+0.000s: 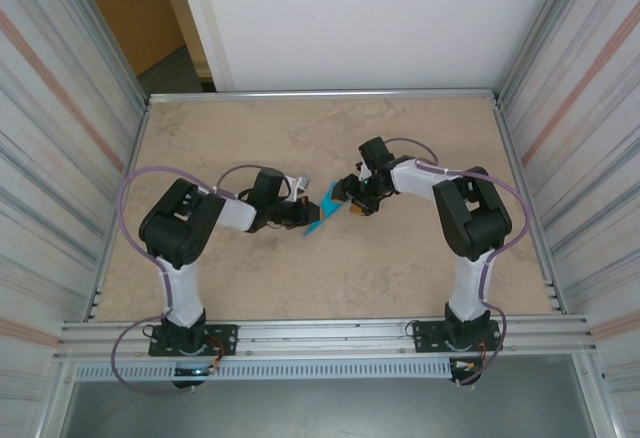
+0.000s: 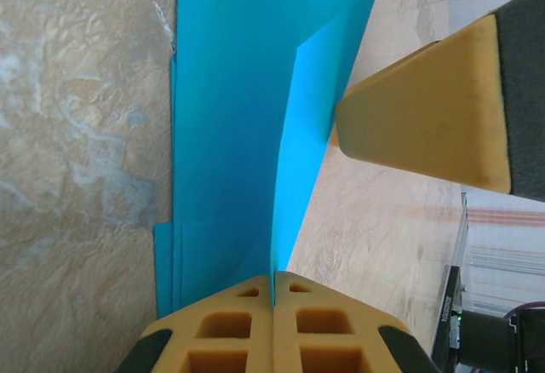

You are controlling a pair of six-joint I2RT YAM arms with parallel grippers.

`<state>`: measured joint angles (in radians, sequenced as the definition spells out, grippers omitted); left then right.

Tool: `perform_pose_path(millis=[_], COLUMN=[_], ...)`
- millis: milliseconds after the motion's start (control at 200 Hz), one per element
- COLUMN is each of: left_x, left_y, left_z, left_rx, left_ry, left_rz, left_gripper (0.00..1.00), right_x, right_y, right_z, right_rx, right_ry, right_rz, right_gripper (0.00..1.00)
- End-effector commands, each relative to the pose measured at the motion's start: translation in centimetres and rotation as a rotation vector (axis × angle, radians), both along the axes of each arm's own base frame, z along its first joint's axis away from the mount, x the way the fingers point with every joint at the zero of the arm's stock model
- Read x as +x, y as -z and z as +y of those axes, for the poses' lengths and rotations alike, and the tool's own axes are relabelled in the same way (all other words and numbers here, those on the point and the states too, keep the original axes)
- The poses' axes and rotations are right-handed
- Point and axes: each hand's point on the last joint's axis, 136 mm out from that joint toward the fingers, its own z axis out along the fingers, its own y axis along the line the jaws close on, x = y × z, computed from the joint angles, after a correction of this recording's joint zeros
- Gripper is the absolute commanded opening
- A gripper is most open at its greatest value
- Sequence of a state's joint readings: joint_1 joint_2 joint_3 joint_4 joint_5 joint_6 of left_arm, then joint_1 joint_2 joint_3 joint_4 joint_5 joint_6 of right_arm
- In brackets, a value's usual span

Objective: Fold a paper plane with a square sheet of paper (pick it up from the middle)
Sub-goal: Fold the wing for the fifth time at the center of the table.

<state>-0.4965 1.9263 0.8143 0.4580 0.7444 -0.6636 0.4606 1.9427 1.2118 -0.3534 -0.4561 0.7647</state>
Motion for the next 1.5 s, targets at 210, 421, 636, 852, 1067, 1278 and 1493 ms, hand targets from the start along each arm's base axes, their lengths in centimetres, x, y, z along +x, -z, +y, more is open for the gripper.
perform_pose_path(millis=[210,421,636,852,1067,1278,1493], left_x=[-0.2,-0.4,-0.6,-0.5,-0.1,-0.5,-1.9], left_y=[0.5,0.5,-0.1,-1.0,-2.1,-2.3,-1.0], left_z=[0.1,0.6,0.9,1.4,2.4,3.9,3.6], left_rx=[-0.042,-0.018,-0.013,0.002,0.035,0.098,0.152], left_ry=[-0.021,-0.033,-0.042,-0.065,-0.125,-0.175,-0.137], left_rz=[0.069,0.06,0.044,0.023,-0.004,-0.014,0.021], left_gripper=[0.05,0.16,0.28,0.34,0.38,0.38,0.36], right_x=[-0.7,-0.7,-0.9,-1.1,-1.2,-1.3,-1.5], right_y=[4.0,5.0,5.8,6.0,6.1,6.2,6.3], right_z=[-2.4,-2.8,-3.1,-3.2,-3.1,-3.0,-3.1], right_rx=[-0.267,-0.349,-0.394,-0.402,-0.401,-0.397,-0.394], right_ry=[0.011,0.015,0.01,0.008,0.002,-0.003,-0.004], right_rz=[0.09,0.094,0.116,0.121,0.123,0.126,0.13], right_gripper=[0.61,0.6,0.6,0.6,0.6,0.6,0.59])
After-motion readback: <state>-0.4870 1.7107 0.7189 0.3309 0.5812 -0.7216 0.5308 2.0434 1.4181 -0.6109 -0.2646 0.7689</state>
